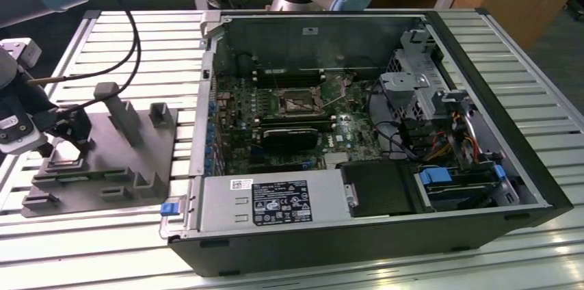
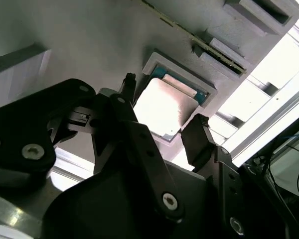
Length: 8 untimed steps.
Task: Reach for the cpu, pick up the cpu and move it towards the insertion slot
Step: 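Pick up the cpu and move it towards the insertion slot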
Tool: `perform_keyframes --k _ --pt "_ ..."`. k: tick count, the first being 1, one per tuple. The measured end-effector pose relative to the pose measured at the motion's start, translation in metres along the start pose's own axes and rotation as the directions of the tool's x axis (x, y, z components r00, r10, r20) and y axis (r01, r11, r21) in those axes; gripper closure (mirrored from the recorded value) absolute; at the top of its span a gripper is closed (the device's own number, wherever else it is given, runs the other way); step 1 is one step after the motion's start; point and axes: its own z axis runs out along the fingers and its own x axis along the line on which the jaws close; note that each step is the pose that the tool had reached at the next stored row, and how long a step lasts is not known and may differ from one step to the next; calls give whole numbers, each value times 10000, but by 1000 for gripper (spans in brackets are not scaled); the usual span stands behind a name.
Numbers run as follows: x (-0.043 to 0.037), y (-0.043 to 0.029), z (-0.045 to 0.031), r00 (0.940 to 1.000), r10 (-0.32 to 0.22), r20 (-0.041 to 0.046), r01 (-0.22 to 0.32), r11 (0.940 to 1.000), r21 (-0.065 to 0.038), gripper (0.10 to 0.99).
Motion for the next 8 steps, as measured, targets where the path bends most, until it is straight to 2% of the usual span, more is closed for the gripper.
perform_keyframes --k 8 --pt "41 1 48 10000 -2 -2 2 10000 18 439"
